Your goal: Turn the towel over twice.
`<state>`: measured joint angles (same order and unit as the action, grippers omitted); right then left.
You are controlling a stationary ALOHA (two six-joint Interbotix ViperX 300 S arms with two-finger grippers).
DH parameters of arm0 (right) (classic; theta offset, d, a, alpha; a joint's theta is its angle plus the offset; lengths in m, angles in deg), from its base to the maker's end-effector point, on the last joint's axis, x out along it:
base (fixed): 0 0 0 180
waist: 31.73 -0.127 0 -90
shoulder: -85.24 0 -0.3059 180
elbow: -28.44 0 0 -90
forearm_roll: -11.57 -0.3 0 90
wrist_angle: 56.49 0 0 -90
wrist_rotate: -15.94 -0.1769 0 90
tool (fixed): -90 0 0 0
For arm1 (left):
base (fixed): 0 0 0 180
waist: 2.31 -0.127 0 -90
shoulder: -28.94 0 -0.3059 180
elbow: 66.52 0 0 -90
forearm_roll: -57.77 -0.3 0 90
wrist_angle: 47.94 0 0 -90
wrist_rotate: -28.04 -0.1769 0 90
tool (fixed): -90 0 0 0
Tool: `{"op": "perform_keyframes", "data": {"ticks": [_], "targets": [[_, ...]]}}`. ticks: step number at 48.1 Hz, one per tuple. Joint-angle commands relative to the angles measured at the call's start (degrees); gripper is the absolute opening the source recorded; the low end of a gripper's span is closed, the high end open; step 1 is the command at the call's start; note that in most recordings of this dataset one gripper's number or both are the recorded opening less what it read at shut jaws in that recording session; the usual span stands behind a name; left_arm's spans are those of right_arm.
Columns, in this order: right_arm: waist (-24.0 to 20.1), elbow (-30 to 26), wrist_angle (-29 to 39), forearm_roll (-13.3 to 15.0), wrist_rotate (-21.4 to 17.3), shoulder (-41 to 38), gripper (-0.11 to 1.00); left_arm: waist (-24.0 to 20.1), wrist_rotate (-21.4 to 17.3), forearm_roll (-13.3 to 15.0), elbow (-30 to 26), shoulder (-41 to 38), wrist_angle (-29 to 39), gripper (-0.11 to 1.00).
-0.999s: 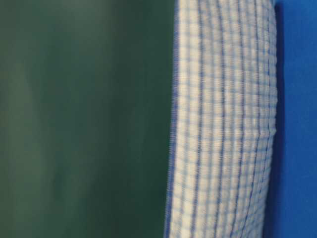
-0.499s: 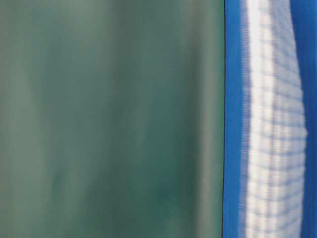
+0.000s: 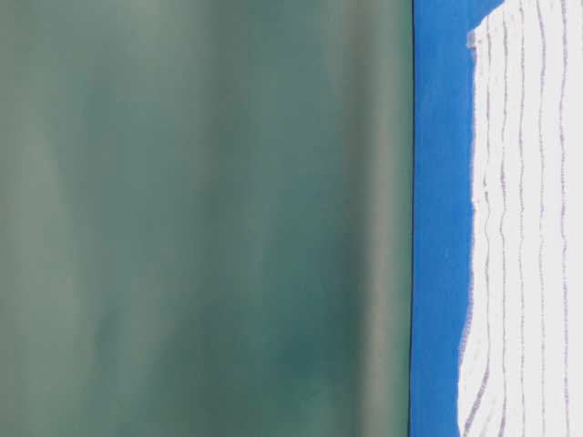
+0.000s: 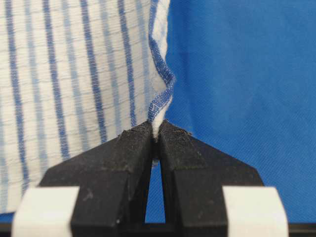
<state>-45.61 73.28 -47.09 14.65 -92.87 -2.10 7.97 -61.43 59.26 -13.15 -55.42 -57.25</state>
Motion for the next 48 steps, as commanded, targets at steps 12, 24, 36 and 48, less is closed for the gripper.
{"op": "perform_keyframes", "data": {"ticks": [12, 24, 36, 48], "targets": [[-0.3, -1.1, -0.3, -1.7, -0.2, 0.4, 0.02, 0.9, 2.9, 0.2, -1.5, -0.4, 0.4, 0.02], [-0.5, -1.6, 0.0, -4.7, -0.3, 0.1, 0.05, 1.1, 4.2, 0.2, -1.8, -0.1, 2.0, 0.39], [-0.7, -2.6, 1.8, -3.3, 0.1, 1.8, 0.68, 0.7, 3.4, 0.2, -4.4, 4.6, 5.9, 0.89], [5.9, -2.8, 4.3, 6.4, 0.1, 10.8, 0.62, -8.6, 2.4, 0.0, -4.7, 13.9, 7.9, 0.87]]}}
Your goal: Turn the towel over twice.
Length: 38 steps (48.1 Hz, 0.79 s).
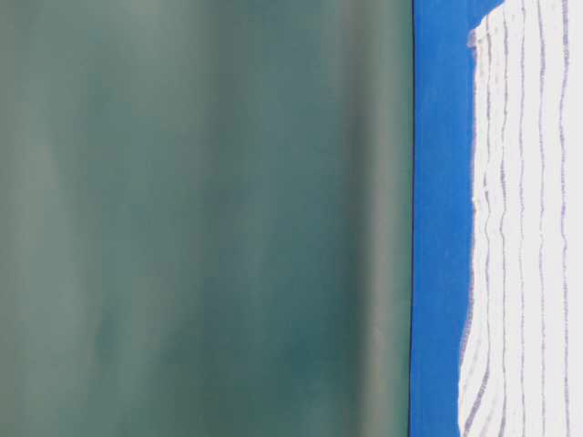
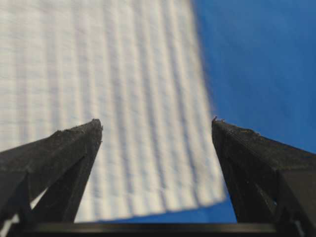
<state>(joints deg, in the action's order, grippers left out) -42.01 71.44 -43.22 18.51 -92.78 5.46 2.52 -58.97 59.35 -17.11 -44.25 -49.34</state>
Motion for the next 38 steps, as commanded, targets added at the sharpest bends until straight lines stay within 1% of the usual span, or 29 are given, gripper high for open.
{"op": "perform_keyframes", "data": {"ticks": [1, 4, 9, 12, 18, 25, 33, 38], "targets": [[3.1, -0.9, 0.5, 3.2, 0.0, 4.1, 0.62, -4.1, -0.2, -0.1, -0.6, 3.4, 0.0, 0.87], [6.5, -0.7, 1.1, 5.0, 0.1, 7.0, 0.62, -7.3, -0.4, -0.1, -0.4, 5.4, 0.0, 0.87], [12.0, -0.4, 1.5, 6.5, 0.1, 10.4, 0.62, -12.0, -1.4, -0.1, -0.1, 8.2, 0.0, 0.87], [15.1, -0.2, 1.5, 6.8, 0.1, 11.6, 0.62, -14.8, -2.8, -0.2, 0.0, 9.6, 0.0, 0.87], [20.7, 0.1, 2.5, 6.9, 0.1, 12.2, 0.62, -18.4, -6.0, -0.1, 0.4, 10.3, 0.0, 0.87], [24.6, -0.1, 3.4, 6.9, 0.1, 10.6, 0.62, -22.1, -8.4, -0.1, 0.2, 8.7, -0.1, 0.87], [28.8, -0.2, 3.1, 7.0, 0.1, 6.8, 0.62, -25.0, -9.1, -0.2, 0.1, 4.9, -0.4, 0.87], [31.6, -0.2, 1.2, 7.0, 0.1, 3.3, 0.62, -26.4, -9.1, -0.2, 0.0, 1.1, -1.1, 0.86]]}}
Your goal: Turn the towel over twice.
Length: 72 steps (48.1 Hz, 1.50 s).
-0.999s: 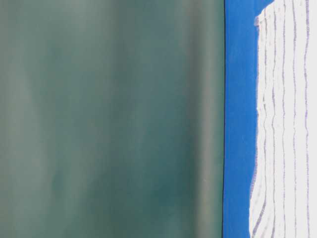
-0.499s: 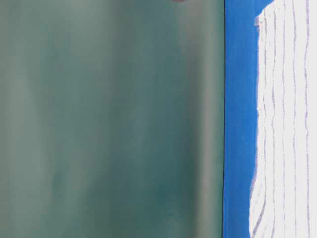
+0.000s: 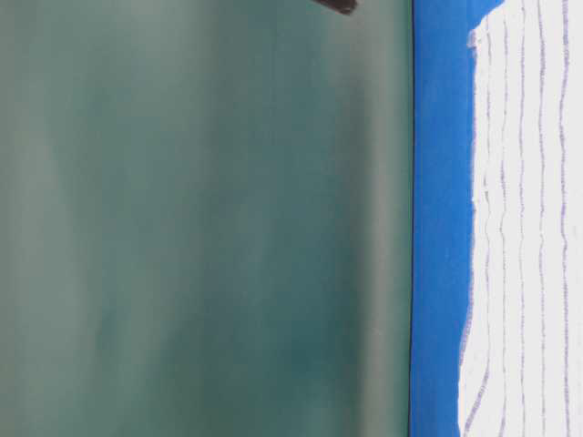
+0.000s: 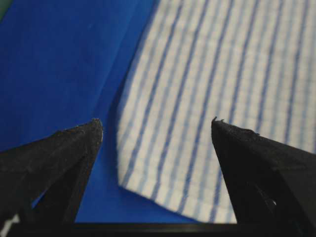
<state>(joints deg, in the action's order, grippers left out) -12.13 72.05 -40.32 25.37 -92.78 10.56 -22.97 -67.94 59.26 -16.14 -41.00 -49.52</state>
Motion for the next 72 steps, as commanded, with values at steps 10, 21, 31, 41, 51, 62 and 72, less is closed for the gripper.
{"op": "perform_keyframes", "data": {"ticks": [10, 21, 31, 41, 51, 62, 72], "targets": [[5.6, -0.8, -7.3, 1.1, 0.1, -8.5, 0.62, -3.5, -0.3, -0.1, -0.7, -11.6, -6.6, 0.86], [7.8, -1.0, -11.5, 1.2, 0.1, -15.7, 0.62, -5.1, -0.2, 0.0, -1.4, -21.4, -11.6, 0.86], [8.3, -1.0, -15.5, 1.2, 0.2, -21.4, 0.62, -6.1, -0.2, 0.0, -1.6, -24.7, -12.1, 0.86], [10.5, -1.1, -19.5, 1.2, 0.2, -25.3, 0.62, -8.4, -0.2, 0.0, -1.4, -25.0, -12.4, 0.80], [10.7, -1.1, -20.2, 1.3, 0.2, -26.5, 0.61, -8.6, -0.1, 0.0, -1.5, -26.8, -12.4, 0.53], [10.7, -0.6, -20.1, 1.3, 1.3, -26.4, 0.25, -8.3, -0.1, 0.0, -1.4, -30.0, -12.4, 0.20], [10.7, -0.4, -20.3, 1.3, 1.7, -26.3, 0.08, -8.3, -0.2, 0.0, -1.2, -29.6, -12.4, 0.08]]}}
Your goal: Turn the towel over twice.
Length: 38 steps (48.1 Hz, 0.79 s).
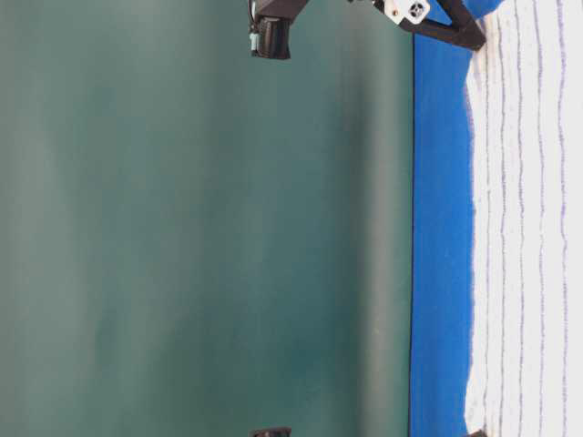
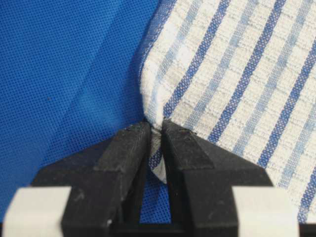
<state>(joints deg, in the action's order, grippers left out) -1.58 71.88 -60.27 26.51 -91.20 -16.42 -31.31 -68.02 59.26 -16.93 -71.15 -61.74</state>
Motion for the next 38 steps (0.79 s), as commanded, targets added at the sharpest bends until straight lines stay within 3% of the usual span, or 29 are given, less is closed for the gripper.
{"op": "perform_keyframes", "data": {"ticks": [1, 18, 30, 38], "targets": [[0.2, -0.2, -0.4, 0.2, 0.1, 0.7, 0.08, 0.0, -0.1, -0.1, -0.4, 0.4, -0.2, 0.07], [0.4, -0.5, 0.4, 0.1, 0.0, 4.7, 0.08, -1.2, -0.9, 0.0, -2.9, 6.2, 2.3, 0.07], [4.0, -2.1, 4.0, 0.2, 0.4, 11.4, 0.08, -3.7, -5.8, 0.0, -6.7, 11.0, 5.7, 0.07], [4.8, -4.7, 8.5, 1.6, 0.6, 16.1, 0.08, -5.1, -6.7, 0.0, -9.3, 13.6, 9.0, 0.07]]}}
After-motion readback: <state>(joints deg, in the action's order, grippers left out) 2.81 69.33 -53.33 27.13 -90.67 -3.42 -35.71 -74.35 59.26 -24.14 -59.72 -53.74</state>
